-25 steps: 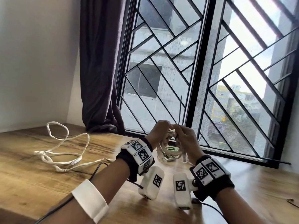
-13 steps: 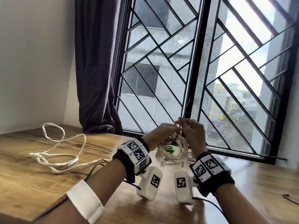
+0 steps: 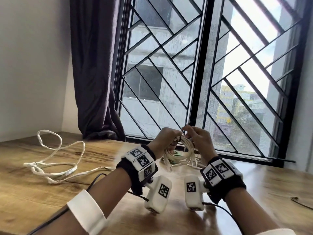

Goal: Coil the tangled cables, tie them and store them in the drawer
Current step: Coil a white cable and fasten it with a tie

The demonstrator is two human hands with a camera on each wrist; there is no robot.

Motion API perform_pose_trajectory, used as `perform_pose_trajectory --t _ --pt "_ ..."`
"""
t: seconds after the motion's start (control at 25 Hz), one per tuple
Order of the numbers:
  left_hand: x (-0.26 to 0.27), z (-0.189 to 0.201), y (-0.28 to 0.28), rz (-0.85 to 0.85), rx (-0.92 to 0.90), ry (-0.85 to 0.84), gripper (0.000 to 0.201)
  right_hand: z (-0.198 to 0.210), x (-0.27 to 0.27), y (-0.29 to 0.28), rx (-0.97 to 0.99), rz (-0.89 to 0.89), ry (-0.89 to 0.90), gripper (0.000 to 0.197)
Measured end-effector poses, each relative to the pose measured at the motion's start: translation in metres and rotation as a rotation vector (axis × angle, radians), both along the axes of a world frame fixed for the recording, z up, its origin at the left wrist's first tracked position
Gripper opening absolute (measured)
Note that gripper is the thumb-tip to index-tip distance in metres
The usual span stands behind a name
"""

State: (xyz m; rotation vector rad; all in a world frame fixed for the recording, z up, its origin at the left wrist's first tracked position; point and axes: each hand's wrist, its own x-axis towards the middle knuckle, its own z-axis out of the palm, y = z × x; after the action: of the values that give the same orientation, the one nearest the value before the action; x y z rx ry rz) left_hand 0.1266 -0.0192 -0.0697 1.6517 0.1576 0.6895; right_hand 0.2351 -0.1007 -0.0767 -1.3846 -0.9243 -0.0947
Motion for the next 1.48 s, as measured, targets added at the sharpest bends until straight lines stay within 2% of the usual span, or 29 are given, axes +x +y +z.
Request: perform_pose_trajectory --t 0.04,0.12,0.28,0.36,0.52,0.72,0.96,1.36,1.44,1.48 --pt "-0.002 0.002 0.004 0.03 -0.025 -0.019 0.022 -0.001 -0.004 0.0 -0.022 0.118 0.029 0.022" --pt "-0.005 0.003 0.01 0.059 -0.046 -0.021 0.024 -0.003 -0.009 0.0 -0.069 0.24 0.043 0.022" --pt "-0.009 0.003 0.004 -0.003 -0.001 0.061 0.027 -0.003 -0.011 -0.001 -0.079 0.3 0.138 0.021" --pt "-0.01 0.003 0.002 -0.023 0.038 0.094 0.028 -0.002 -0.01 0.001 -0.085 0.236 0.128 0.02" --pt "-0.007 0.001 0.006 -0.04 0.051 0.171 0.035 -0.002 -0.006 0.006 -0.117 -0.048 0.03 0.014" --pt "0.0 -0.002 0.006 -0.115 -0.008 0.205 0.033 -0.006 -0.004 0.008 -0.076 -0.142 -0.005 0.014" --pt "0.003 -0.01 0.013 -0.093 -0.037 0.111 0.018 0.001 -0.007 0.002 -0.014 -0.047 -0.076 0.019" --pt "0.014 -0.012 -0.006 -0.122 -0.008 0.108 0.029 -0.008 0.008 0.005 -0.129 -0.269 -0.085 0.014" --pt "0.012 -0.015 -0.005 -0.128 -0.05 0.09 0.03 -0.007 0.008 0.005 -0.151 -0.215 -0.082 0.015" --pt "0.011 -0.015 -0.004 -0.12 -0.075 0.069 0.03 -0.007 0.009 0.004 -0.144 -0.126 -0.058 0.015"
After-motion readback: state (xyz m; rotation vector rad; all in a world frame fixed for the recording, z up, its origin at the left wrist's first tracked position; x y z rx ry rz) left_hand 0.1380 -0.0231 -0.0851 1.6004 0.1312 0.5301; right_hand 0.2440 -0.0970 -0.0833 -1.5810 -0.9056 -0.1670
